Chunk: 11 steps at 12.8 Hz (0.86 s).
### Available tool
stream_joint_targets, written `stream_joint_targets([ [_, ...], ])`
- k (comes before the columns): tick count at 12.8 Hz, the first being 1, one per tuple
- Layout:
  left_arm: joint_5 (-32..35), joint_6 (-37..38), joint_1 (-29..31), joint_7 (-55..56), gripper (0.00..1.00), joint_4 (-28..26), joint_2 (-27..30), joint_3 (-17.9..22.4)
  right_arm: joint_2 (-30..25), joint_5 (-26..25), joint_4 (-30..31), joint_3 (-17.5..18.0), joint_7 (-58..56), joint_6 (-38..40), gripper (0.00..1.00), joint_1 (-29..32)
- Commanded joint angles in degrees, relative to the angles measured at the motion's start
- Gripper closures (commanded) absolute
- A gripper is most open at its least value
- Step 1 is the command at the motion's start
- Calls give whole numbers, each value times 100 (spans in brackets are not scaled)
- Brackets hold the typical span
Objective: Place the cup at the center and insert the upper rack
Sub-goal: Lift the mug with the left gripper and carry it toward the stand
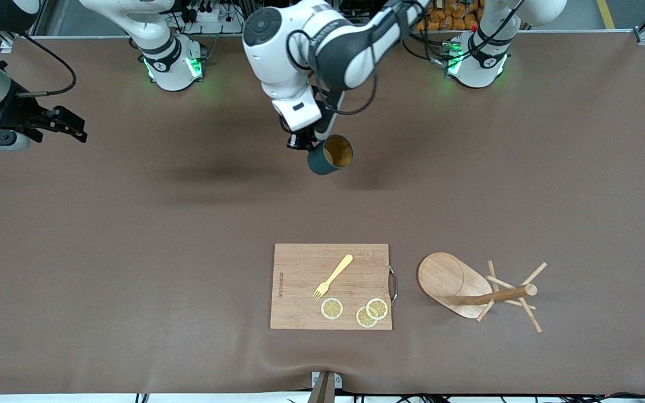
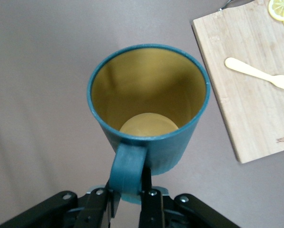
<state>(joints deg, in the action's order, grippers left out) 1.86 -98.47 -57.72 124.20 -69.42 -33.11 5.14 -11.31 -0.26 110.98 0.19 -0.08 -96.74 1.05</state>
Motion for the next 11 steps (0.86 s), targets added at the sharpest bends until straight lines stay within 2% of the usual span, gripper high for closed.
stream_joint_targets([
  [1,-501,-172,383,-378,100,-151,313,-31,-2,-88,38,-1,26,-82,0,-96],
  [11,-2355,-208,1825,-1828,100,-169,674,-22,24,-88,55,-1,26,-100,0,-105],
])
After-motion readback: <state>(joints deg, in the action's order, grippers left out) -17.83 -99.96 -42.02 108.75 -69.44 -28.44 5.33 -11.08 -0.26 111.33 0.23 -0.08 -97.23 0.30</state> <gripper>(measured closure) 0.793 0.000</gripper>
